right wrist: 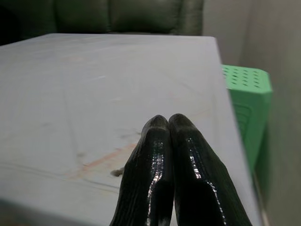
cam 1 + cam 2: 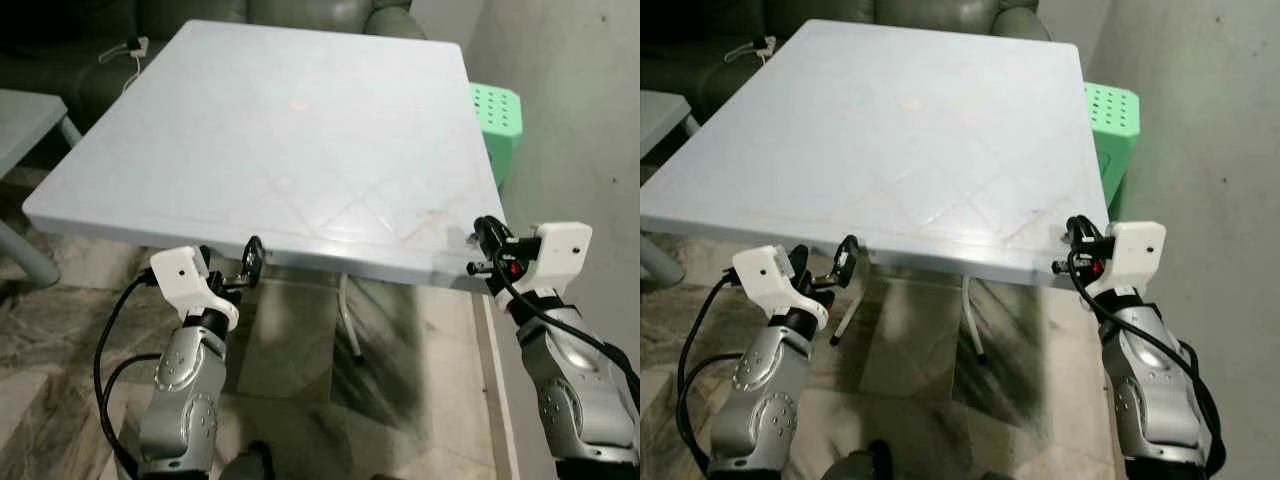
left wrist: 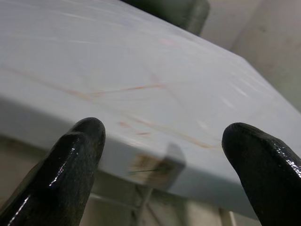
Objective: Hang keys on a hook
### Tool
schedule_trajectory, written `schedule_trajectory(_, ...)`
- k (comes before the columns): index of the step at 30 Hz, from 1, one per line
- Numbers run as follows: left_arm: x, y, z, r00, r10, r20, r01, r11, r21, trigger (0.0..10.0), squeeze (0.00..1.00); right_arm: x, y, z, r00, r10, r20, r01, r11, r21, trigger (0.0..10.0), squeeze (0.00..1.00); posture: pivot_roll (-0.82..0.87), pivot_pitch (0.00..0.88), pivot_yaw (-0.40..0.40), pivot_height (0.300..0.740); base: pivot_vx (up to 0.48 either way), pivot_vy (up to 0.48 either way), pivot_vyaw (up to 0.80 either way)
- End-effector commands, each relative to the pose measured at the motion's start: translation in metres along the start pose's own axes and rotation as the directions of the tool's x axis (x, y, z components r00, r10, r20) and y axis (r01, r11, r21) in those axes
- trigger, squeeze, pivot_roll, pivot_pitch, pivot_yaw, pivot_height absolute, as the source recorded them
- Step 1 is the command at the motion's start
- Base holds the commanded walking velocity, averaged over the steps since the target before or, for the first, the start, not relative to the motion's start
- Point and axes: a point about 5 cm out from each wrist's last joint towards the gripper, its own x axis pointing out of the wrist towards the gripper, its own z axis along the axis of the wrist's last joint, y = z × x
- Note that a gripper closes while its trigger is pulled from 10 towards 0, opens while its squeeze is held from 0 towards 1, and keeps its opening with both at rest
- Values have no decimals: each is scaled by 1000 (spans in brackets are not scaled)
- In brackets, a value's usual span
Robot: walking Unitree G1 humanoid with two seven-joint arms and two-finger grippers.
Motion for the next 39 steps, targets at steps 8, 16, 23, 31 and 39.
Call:
schedule_trajectory(8, 0, 0, 1, 1000, 5, 9, -5, 1000, -7, 10000, 0, 1, 0, 6, 1000, 7, 23, -7, 1000, -14, 10000, 0, -35, 145, -83, 740, 0, 0, 0)
schedule_trajectory(16, 1, 1, 1, 1000, 5, 8, -5, 1000, 3, 10000, 0, 0, -1, 2, 1000, -1, 7, 2, 1000, -16, 10000, 0, -36, 141, -81, 740, 0, 0, 0)
schedule_trajectory(23, 2, 0, 1, 1000, 8, 9, -8, 1000, 0, 10000, 0, 0, -3, 3, 1000, -9, 2, 9, 1000, -20, 10000, 0, -35, 148, -82, 740, 0, 0, 0)
schedule_trajectory(31, 2, 1, 2, 1000, 10, 11, -10, 1000, 4, 10000, 0, 1, -4, 4, 1000, -11, 6, 11, 1000, -26, 10000, 0, -34, 156, -82, 740, 0, 0, 0)
schedule_trajectory(39, 2, 3, 3, 1000, 12, 12, -12, 1000, 12, 10000, 0, 2, -3, 3, 1000, -11, 3, 11, 1000, -25, 10000, 0, -33, 154, -80, 740, 0, 0, 0)
